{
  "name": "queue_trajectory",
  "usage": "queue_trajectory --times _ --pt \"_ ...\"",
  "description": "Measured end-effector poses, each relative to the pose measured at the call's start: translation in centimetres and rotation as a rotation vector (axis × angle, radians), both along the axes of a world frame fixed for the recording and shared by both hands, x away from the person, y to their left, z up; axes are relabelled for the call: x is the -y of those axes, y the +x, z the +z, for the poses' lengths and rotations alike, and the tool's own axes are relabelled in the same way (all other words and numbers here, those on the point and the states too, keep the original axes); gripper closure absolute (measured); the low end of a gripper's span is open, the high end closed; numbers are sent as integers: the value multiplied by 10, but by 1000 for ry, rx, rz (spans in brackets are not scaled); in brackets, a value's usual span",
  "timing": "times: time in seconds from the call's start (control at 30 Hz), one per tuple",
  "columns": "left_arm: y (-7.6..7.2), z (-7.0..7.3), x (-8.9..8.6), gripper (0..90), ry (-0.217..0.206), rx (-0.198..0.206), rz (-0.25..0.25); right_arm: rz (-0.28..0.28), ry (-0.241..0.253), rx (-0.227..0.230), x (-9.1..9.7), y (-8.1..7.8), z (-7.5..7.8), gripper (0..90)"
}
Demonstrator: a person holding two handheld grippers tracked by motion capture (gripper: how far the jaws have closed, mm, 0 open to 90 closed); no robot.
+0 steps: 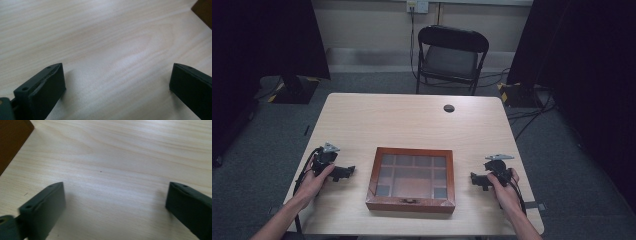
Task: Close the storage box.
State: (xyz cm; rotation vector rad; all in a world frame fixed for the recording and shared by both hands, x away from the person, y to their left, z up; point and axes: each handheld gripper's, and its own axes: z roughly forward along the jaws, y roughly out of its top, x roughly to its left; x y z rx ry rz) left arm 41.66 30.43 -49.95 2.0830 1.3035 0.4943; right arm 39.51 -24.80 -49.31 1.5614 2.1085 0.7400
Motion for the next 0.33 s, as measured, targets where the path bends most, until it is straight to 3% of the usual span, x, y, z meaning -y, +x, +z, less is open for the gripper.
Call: queue_trajectory --times 0.07,0.17,0.33 --pt "-1 -1 -1 0 -2 17 -10 -1 8 17 -1 -1 -2 0" --pt "-2 -4 -3 0 -19 50 -18 -6 29 91 -3 -3 -8 0" --pt "-2 -4 -2 0 -21 51 -9 -12 32 98 -3 -3 -8 0"
